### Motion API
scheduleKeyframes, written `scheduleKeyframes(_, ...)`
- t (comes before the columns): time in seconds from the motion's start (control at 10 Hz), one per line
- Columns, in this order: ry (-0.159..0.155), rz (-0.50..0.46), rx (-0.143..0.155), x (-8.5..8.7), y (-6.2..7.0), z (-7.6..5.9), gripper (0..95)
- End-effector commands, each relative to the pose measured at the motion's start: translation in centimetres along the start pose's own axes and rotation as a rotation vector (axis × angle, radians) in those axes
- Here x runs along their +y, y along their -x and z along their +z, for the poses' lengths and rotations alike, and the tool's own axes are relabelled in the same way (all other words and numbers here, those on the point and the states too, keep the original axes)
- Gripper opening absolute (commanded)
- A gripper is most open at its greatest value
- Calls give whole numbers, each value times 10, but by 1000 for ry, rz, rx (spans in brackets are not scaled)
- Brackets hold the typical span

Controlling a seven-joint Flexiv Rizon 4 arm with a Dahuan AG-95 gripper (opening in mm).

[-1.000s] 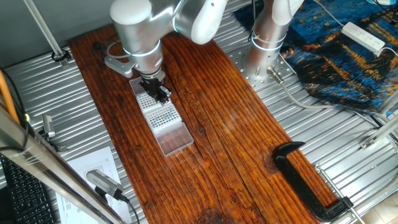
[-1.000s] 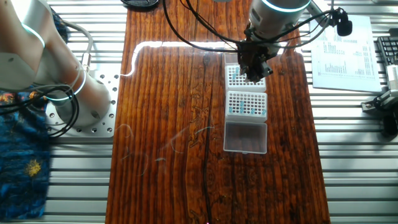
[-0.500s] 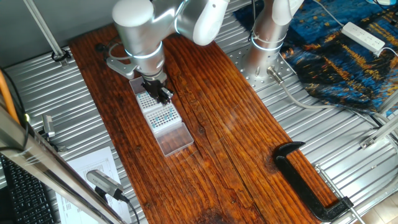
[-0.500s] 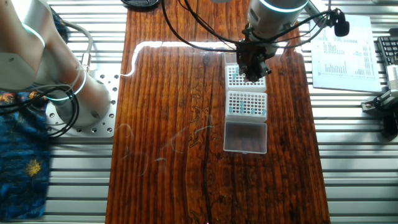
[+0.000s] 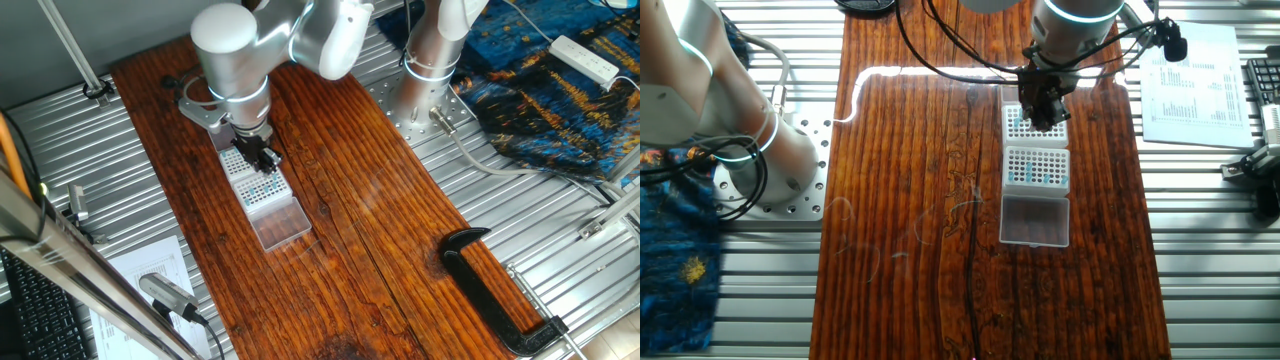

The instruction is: Transfer all medium pipette tips from one holder to another

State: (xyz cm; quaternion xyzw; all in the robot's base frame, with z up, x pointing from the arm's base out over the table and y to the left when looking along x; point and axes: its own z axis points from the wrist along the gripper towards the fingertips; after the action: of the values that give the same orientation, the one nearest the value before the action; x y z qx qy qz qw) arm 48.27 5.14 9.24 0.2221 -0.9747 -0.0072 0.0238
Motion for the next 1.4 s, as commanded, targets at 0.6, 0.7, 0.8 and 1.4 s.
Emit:
scheduleKeyframes(0.6, 0, 7, 0, 14, -10, 5, 190)
scheduleKeyframes(0.7, -2, 6, 1, 15, -11, 5, 190)
scheduleKeyframes(0.8, -2, 5, 1, 15, -11, 6, 190)
scheduleKeyframes(1.4, -4, 6, 1, 15, -11, 10, 190)
